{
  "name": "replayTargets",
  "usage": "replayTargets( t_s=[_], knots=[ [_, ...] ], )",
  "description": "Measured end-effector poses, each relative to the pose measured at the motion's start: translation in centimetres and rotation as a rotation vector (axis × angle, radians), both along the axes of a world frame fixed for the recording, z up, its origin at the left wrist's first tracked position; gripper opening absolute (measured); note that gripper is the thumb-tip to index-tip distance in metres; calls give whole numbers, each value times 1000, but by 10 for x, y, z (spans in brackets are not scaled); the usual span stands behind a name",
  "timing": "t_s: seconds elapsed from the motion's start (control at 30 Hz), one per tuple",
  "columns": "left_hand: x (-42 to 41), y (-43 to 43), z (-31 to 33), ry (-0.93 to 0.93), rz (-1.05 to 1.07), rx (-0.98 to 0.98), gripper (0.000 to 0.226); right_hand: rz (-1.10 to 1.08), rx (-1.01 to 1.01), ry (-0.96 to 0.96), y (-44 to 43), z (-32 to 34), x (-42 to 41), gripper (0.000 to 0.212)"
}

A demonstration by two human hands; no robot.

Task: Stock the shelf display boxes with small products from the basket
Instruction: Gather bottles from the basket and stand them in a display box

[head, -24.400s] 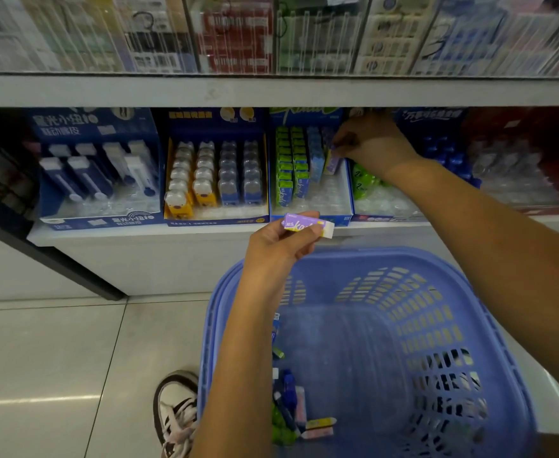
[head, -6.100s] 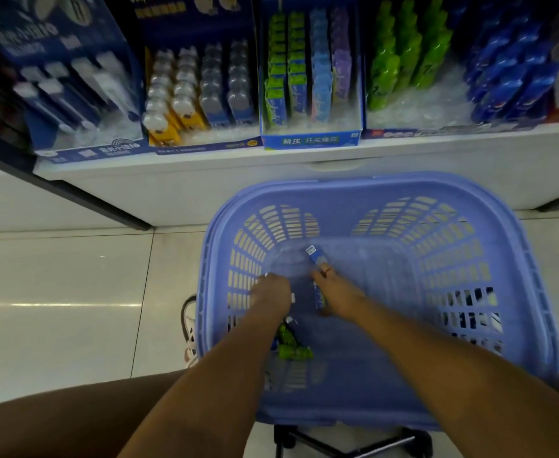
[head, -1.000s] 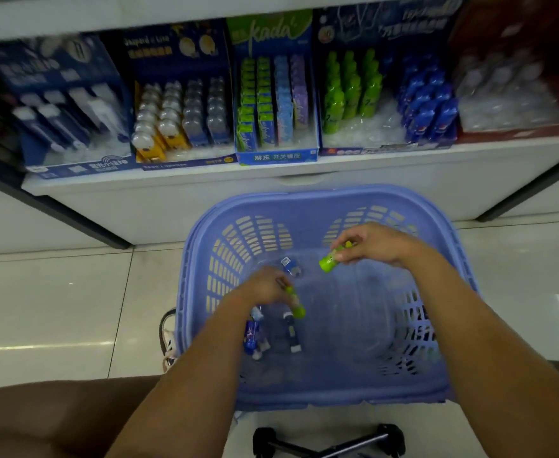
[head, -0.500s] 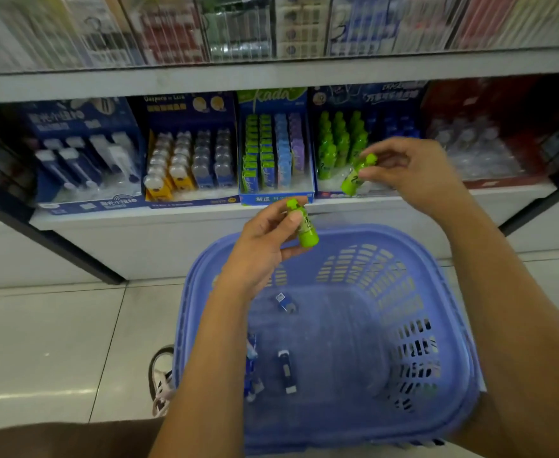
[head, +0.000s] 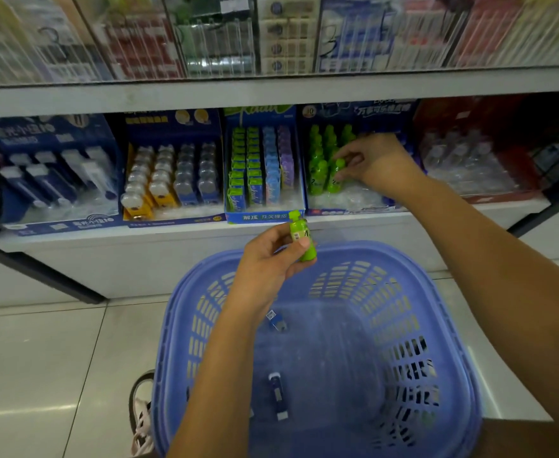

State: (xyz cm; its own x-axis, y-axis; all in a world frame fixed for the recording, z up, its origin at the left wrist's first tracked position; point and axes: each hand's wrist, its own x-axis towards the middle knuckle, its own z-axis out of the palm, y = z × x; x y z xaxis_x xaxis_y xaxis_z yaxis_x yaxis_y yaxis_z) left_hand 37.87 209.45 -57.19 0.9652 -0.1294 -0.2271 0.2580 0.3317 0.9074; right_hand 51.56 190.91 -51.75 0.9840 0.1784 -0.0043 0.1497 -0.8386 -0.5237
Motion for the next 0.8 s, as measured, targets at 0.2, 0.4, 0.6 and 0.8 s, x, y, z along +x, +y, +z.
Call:
replayTargets(
  t_s=[0.2,0.4,0.6,0.8],
  knots=[
    [0,-8,-1,10,-35,-87,22,1,-92,34,5,7,5,49],
    [-3,-11,1,-26,-42,-65,24,-27,-147,-24,5,7,-3,42],
    [-3,-13,4,-38,-50,-148,23,184,464,272,5,28,-71,19],
    [10,-32,15,-202,-31,214,30,159,357,127,-2,35,-76,26]
  ],
)
